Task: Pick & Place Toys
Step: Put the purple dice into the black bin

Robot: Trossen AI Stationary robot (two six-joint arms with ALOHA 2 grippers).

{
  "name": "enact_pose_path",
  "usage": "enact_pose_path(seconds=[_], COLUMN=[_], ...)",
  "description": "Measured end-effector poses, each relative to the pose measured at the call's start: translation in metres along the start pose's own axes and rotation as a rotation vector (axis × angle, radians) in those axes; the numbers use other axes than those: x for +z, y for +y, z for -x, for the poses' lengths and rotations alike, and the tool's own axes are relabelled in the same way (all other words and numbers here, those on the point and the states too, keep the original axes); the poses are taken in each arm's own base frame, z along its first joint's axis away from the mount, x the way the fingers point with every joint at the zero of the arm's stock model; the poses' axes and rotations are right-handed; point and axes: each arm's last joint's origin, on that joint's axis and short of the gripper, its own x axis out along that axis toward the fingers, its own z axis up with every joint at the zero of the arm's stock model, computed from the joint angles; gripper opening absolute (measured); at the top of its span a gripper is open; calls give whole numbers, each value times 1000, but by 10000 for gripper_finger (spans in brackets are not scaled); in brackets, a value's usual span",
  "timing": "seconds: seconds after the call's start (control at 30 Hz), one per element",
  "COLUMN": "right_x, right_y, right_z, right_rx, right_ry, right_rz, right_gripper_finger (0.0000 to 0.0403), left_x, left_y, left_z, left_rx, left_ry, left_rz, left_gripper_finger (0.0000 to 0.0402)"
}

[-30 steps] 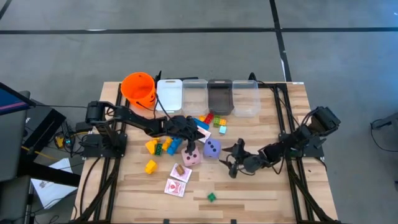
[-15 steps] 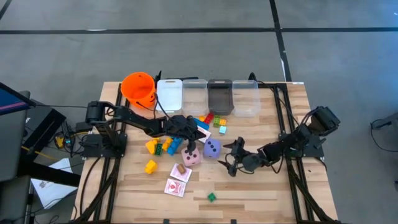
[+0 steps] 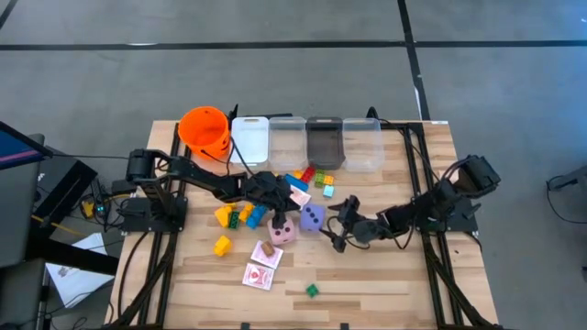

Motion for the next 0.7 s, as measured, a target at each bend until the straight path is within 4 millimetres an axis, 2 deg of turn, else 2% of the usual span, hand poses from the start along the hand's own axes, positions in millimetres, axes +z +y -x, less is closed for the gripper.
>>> enact_pose_path(seconds=[0.43,0.7], right_x=[8,22], right_y=[-15,-10], right_z=[-13,-18], right_rx=[73,122], right_ry=[42,15], right_rz=[-56,-17], right_gripper_finger=[399,400], left_x=[0,1], left_y=[-3,-9], left_z=[0,-2], left_rx=[0,-22], left_ry=[-1,-33], left_rz=[21,22], left_gripper_finger=[0,0])
